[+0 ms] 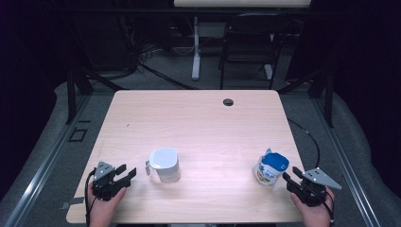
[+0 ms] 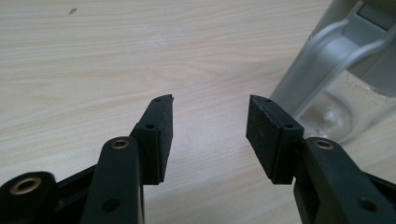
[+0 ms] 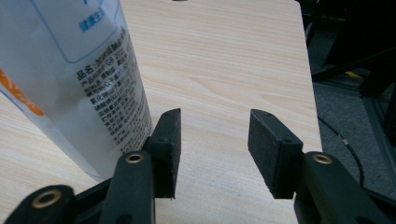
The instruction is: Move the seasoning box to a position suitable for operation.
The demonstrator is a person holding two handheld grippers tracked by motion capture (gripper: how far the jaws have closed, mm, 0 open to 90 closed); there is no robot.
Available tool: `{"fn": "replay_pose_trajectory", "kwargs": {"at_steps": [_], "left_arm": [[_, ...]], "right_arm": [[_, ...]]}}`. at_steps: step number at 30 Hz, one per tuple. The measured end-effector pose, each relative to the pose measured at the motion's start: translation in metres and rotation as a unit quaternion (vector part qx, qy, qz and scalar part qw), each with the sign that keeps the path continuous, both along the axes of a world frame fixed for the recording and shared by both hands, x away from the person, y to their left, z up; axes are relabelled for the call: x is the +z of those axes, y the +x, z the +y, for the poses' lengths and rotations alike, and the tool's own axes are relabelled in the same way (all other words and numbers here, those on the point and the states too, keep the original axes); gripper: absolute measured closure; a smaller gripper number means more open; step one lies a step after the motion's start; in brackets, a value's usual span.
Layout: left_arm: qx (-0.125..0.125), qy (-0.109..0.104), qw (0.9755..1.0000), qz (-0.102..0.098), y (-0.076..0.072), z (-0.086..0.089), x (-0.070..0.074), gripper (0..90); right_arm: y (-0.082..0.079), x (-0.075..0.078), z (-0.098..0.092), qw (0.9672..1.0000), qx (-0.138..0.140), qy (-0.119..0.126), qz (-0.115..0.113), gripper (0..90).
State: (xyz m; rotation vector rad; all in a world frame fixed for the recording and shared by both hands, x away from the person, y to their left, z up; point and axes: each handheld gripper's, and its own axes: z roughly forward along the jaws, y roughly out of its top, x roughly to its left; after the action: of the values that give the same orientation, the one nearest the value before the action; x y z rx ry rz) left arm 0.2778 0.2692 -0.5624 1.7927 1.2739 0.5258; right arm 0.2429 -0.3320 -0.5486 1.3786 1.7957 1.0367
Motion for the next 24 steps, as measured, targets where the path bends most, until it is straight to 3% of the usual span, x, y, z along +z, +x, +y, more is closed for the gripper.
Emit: {"fn": "replay_pose_trajectory", "kwargs": {"at_steps": [5, 8, 16, 19, 24], "left_arm": [[-0.010, -0.006, 0.9999, -0.005, 0.000, 0.005, -0.001, 52.0], [-0.011, -0.012, 0.9999, -0.005, -0.001, 0.006, 0.001, 53.7], [-0.015, -0.018, 0.9997, -0.010, 0.001, 0.000, 0.005, 55.1], [-0.030, 0.002, 0.9995, -0.010, 0.005, -0.008, 0.007, 55.2], [-0.046, 0.001, 0.9989, -0.010, 0.007, -0.016, 0.008, 57.6]], "right_arm": [[-0.001, 0.001, 0.002, 1.0000, -0.001, -0.007, 0.000, 54.1], [-0.002, -0.002, 0.001, 0.9998, 0.001, -0.012, 0.012, 54.1], [-0.004, -0.006, -0.005, 0.9996, -0.003, 0.004, 0.027, 54.6], [-0.005, -0.006, -0.005, 0.9996, -0.004, 0.002, 0.029, 54.4], [-0.007, -0.006, -0.005, 0.9996, 0.000, 0.003, 0.027, 53.6]]}}
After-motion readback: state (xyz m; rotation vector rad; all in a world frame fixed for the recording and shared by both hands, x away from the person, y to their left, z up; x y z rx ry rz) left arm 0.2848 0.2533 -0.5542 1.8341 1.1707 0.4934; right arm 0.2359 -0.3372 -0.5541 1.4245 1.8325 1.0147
